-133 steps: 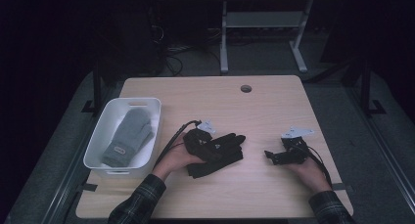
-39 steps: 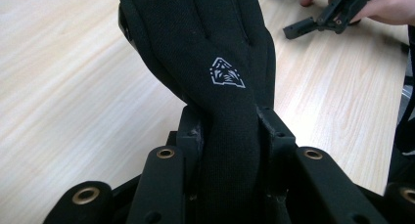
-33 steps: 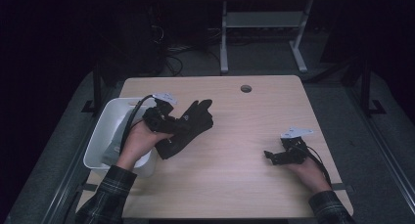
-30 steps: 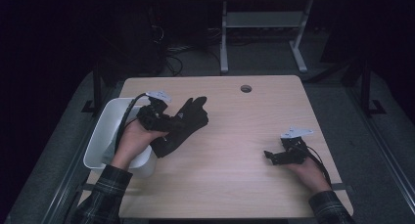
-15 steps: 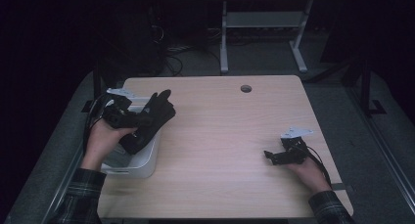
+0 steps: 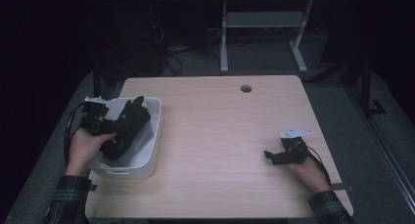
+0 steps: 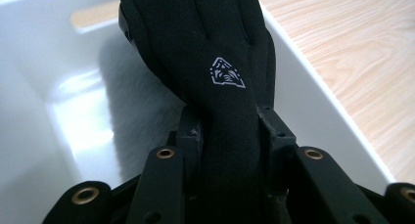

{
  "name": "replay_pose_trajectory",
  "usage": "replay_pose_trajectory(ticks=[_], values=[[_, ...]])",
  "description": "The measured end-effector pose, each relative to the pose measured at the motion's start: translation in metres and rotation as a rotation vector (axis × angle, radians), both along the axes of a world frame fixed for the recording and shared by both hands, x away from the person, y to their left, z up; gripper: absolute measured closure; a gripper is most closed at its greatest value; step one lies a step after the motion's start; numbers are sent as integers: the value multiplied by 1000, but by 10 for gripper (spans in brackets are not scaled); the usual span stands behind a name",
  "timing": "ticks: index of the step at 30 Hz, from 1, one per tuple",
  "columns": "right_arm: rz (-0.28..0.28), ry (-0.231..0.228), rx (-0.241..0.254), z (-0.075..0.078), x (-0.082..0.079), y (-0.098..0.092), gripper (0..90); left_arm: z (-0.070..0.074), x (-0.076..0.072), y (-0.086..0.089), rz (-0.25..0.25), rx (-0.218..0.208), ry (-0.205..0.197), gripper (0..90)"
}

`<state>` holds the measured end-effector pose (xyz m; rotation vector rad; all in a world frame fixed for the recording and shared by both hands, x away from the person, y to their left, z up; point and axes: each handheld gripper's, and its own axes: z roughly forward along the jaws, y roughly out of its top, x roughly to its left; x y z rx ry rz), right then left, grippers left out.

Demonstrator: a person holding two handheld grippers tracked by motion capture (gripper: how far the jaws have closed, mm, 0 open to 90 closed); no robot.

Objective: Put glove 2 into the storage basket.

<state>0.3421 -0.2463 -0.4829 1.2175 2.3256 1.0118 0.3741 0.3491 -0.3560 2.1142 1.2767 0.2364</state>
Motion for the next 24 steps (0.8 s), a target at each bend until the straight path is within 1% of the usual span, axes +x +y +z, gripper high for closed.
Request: replay_pose_trajectory(ticks=[2, 4, 7, 9, 11, 12, 13, 15, 18, 20, 24], values=[[-1, 1, 1, 0, 0, 0, 101, -7, 1, 3, 18, 14, 15, 669], [-1, 1, 1, 0, 0, 0, 101, -12, 3, 5, 34, 18, 24, 663], [-1, 0, 0, 0, 0, 0, 101, -17, 4, 7, 36, 19, 29, 639], [0, 1, 0, 0, 0, 0, 101, -19, 4, 7, 43, 36, 24, 595], [-1, 1, 1, 0, 0, 0, 101, -21, 4, 7, 47, 51, 13, 537], [-1, 1, 1, 0, 0, 0, 101, -21, 4, 7, 53, 64, 1, 504], [-1, 0, 1, 0, 0, 0, 100, -21, 4, 7, 56, 75, -5, 453], [-1, 1, 1, 0, 0, 0, 101, -21, 4, 7, 68, 83, -19, 373], [-1, 0, 1, 0, 0, 0, 100, -18, 3, 8, 85, 95, -55, 273], [-1, 1, 1, 0, 0, 0, 101, -13, 2, 10, 97, 81, -79, 241], [-2, 1, 1, 0, 0, 0, 101, -4, 0, 6, 94, 63, -106, 206]])
